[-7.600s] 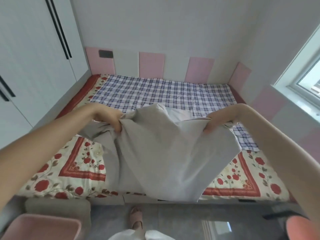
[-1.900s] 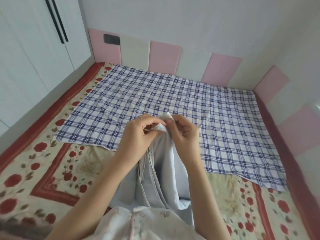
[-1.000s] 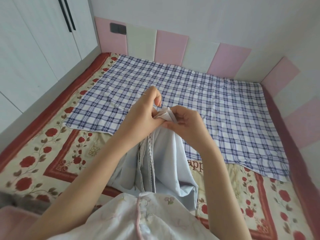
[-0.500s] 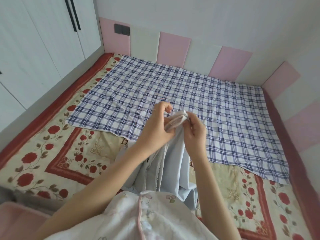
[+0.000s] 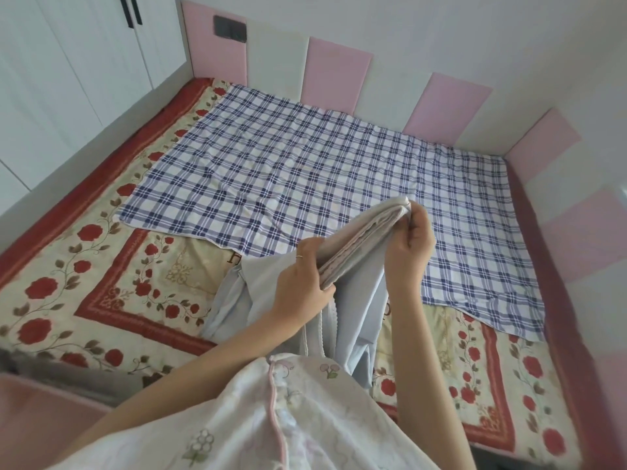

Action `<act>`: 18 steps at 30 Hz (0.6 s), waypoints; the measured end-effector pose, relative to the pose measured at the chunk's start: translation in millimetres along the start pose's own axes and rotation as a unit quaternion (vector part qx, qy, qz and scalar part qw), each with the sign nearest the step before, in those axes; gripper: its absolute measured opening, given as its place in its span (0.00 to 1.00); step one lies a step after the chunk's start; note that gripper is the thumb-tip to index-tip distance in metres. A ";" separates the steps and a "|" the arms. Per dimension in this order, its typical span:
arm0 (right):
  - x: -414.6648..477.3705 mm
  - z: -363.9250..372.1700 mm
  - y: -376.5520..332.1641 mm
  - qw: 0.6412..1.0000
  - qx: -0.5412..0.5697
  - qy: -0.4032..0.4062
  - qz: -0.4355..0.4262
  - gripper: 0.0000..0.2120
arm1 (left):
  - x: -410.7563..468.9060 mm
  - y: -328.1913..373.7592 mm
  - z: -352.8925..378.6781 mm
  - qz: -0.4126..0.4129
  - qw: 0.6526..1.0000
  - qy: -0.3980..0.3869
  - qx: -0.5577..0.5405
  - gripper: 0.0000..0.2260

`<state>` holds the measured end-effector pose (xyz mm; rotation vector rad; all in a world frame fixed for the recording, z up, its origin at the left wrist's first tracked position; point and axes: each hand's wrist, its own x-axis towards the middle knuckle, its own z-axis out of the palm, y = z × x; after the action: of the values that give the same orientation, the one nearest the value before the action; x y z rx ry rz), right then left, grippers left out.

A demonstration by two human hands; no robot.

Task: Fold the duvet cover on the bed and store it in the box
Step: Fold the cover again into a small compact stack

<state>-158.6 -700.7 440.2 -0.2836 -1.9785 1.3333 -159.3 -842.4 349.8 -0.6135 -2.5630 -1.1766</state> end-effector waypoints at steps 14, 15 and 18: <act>133.5 36.5 -136.2 0.982 0.133 0.043 -0.128 0.12 | 141.9 33.8 -120.1 0.053 0.984 0.143 0.089 0.11; 148.2 34.6 -155.8 0.977 0.139 0.032 -0.157 0.13 | 159.0 41.7 -132.8 0.051 0.988 0.126 0.075 0.12; 185.6 32.0 -212.3 0.964 0.142 0.011 -0.225 0.17 | 189.9 71.9 -159.3 -0.039 0.997 -0.003 -0.060 0.13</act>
<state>-269.2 -716.3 701.0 0.2728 -1.6708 1.2785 -283.5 -871.4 574.2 -0.5461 -2.5569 -1.3644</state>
